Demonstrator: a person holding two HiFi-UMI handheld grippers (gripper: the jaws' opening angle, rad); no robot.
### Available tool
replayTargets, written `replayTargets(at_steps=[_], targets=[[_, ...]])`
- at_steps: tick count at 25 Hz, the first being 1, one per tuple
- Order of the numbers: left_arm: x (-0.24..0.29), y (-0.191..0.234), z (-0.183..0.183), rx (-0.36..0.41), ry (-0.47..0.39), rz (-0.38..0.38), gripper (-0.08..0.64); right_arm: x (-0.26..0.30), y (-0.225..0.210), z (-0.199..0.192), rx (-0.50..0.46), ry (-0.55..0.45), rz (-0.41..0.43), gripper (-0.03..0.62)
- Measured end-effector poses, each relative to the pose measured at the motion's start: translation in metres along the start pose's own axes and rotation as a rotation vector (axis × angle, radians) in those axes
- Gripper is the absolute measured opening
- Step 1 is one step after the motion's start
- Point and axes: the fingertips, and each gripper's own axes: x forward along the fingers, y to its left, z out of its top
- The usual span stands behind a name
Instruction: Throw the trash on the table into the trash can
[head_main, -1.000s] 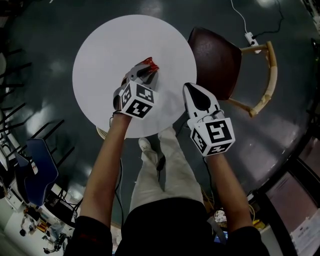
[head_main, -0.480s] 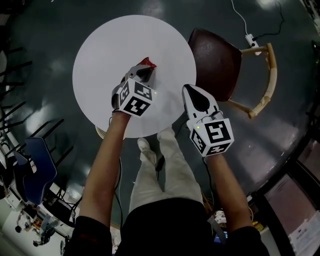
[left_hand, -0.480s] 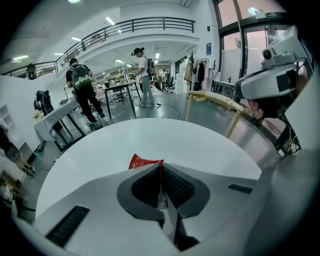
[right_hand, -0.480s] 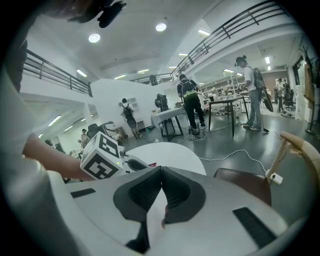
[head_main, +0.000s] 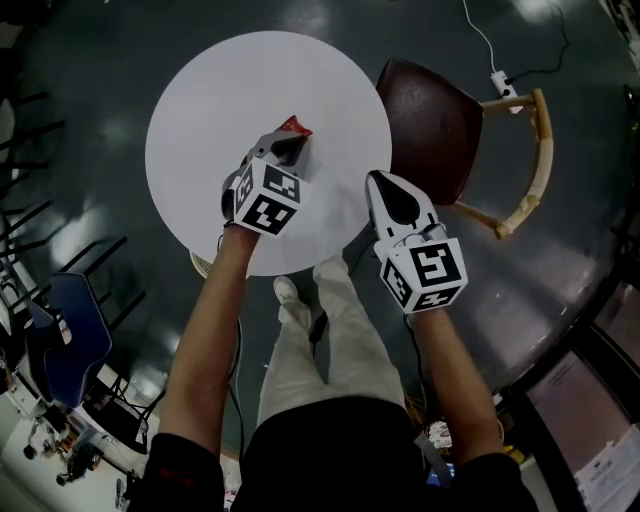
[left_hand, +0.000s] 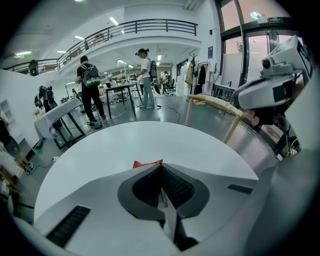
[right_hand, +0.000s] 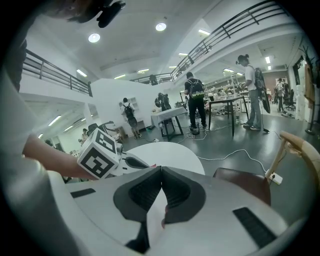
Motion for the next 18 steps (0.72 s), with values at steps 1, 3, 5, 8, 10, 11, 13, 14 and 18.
replayTargets(at_steps=[1, 3, 5, 8, 10, 11, 13, 14, 18], targets=[[-0.002, 0.0, 0.001, -0.002, -0.004, 0.0, 0.014, 0.0, 0.001, 0.0, -0.002, 0.001, 0.001, 0.018], [-0.005, 0.0, 0.003, -0.005, -0.013, 0.004, 0.014, 0.0, 0.003, 0.001, -0.007, 0.003, 0.006, 0.018], [-0.009, 0.0, 0.006, -0.012, -0.024, 0.009, 0.014, -0.001, 0.004, 0.001, -0.012, 0.004, 0.011, 0.017], [-0.017, -0.001, 0.008, -0.018, -0.039, 0.017, 0.014, -0.003, 0.008, 0.002, -0.02, 0.004, 0.018, 0.018], [-0.025, 0.0, 0.009, -0.022, -0.046, 0.024, 0.014, -0.003, 0.012, 0.004, -0.025, 0.002, 0.024, 0.018], [-0.029, 0.0, 0.01, -0.025, -0.051, 0.028, 0.014, -0.004, 0.015, 0.006, -0.028, 0.001, 0.026, 0.018], [-0.038, 0.0, 0.011, -0.035, -0.063, 0.033, 0.014, -0.006, 0.021, 0.009, -0.035, -0.003, 0.033, 0.018], [-0.042, -0.001, 0.011, -0.04, -0.069, 0.035, 0.014, -0.007, 0.024, 0.01, -0.04, -0.003, 0.037, 0.018], [-0.057, -0.005, 0.013, -0.051, -0.089, 0.048, 0.014, -0.01, 0.031, 0.015, -0.056, -0.006, 0.05, 0.018]])
